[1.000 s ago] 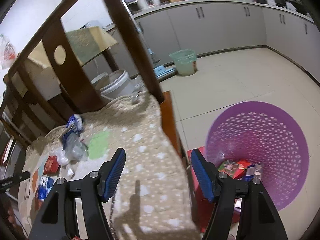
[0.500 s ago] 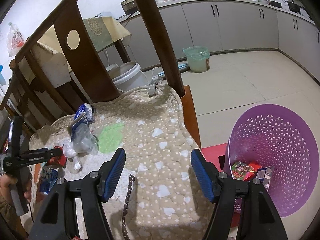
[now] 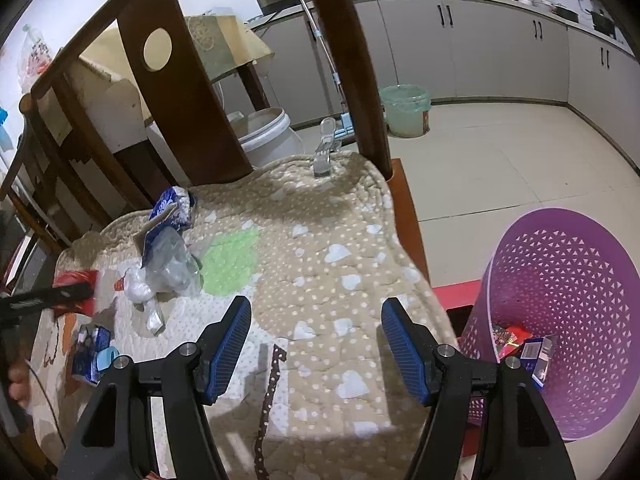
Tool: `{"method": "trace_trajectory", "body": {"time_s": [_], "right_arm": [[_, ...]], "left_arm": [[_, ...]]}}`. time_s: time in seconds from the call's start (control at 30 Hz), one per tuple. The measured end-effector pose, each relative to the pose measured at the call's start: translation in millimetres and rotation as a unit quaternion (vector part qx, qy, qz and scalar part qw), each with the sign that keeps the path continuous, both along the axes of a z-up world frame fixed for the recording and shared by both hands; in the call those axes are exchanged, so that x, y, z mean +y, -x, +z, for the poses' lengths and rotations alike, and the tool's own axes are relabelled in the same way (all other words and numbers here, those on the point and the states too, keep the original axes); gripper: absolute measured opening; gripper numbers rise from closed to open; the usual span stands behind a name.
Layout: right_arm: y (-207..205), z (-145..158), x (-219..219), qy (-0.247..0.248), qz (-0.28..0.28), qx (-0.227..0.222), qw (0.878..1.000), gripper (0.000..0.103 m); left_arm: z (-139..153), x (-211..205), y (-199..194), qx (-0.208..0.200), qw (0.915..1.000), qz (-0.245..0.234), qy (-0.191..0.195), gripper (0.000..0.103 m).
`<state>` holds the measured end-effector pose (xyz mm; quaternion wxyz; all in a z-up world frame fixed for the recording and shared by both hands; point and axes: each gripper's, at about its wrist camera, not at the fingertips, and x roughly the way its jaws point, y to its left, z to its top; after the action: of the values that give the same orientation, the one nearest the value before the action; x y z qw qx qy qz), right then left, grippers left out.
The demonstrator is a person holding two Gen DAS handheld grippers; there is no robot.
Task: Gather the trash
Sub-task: 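Grasp the red snack bag with the left tool while the right tool grasps the tissue pack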
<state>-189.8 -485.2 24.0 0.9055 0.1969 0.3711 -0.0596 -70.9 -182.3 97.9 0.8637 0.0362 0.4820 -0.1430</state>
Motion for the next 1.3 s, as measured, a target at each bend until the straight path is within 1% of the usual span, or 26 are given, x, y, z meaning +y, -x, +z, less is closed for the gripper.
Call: {"method": "trace_trajectory", "body": {"time_s": [0.1, 0.2, 0.27, 0.37, 0.43, 0.47, 0.57, 0.6, 0.67, 0.73, 0.77, 0.83, 0.87, 0.93, 1.07, 1.23, 1.3], "right_arm": [[2, -1, 8, 0.006, 0.001, -0.004, 1.0, 0.072], [7, 1, 26, 0.02, 0.016, -0.003, 1.0, 0.072], [8, 3, 46, 0.006, 0.043, 0.004, 0.999, 0.072], [8, 8, 86, -0.017, 0.096, 0.012, 0.995, 0.072], [1, 15, 119, -0.02, 0.14, 0.017, 0.99, 0.072], [-5, 20, 139, -0.023, 0.166, 0.019, 0.986, 0.072], [-18, 33, 180, -0.042, 0.221, 0.021, 0.974, 0.072], [-26, 36, 196, -0.059, 0.243, 0.026, 0.968, 0.072], [-38, 34, 216, -0.098, 0.269, 0.046, 0.957, 0.071], [-47, 25, 229, -0.123, 0.271, 0.071, 0.952, 0.07], [-50, 19, 235, -0.112, 0.261, 0.084, 0.955, 0.07], [-55, 9, 240, -0.072, 0.24, 0.106, 0.962, 0.07], [-57, 6, 241, -0.06, 0.234, 0.113, 0.964, 0.069], [-61, 6, 242, -0.05, 0.226, 0.112, 0.966, 0.069], [-80, 7, 253, -0.019, 0.222, 0.124, 0.967, 0.069], [-91, 5, 278, 0.039, 0.22, 0.14, 0.965, 0.069], [-89, 4, 285, 0.067, 0.221, 0.143, 0.962, 0.054]], "left_arm": [[11, 22, 17, -0.012, 0.9997, 0.008, 0.019, 0.041], [14, 47, 33, -0.025, 0.9993, 0.02, 0.017, 0.041], [12, 64, 39, -0.03, 0.9992, 0.027, 0.009, 0.041], [6, 89, 46, -0.026, 0.9988, 0.041, 0.005, 0.041], [2, 105, 49, -0.02, 0.9984, 0.052, 0.008, 0.041], [0, 115, 51, -0.017, 0.998, 0.06, 0.011, 0.041], [-4, 138, 55, -0.01, 0.9971, 0.075, 0.013, 0.041], [-5, 142, 57, -0.011, 0.9968, 0.078, 0.013, 0.041], [-7, 151, 61, -0.014, 0.9963, 0.083, 0.014, 0.041], [-7, 159, 64, -0.018, 0.9962, 0.084, 0.016, 0.042], [-6, 162, 66, -0.021, 0.9962, 0.083, 0.017, 0.042], [-6, 164, 67, -0.027, 0.9962, 0.081, 0.015, 0.042], [-6, 165, 68, -0.031, 0.9963, 0.08, 0.013, 0.042], [-7, 167, 68, -0.036, 0.9964, 0.076, 0.011, 0.042], [-9, 167, 66, -0.037, 0.9968, 0.07, 0.013, 0.042], [-6, 173, 70, -0.042, 0.996, 0.078, 0.011, 0.042], [-3, 177, 73, -0.046, 0.9955, 0.083, 0.006, 0.042]]}}
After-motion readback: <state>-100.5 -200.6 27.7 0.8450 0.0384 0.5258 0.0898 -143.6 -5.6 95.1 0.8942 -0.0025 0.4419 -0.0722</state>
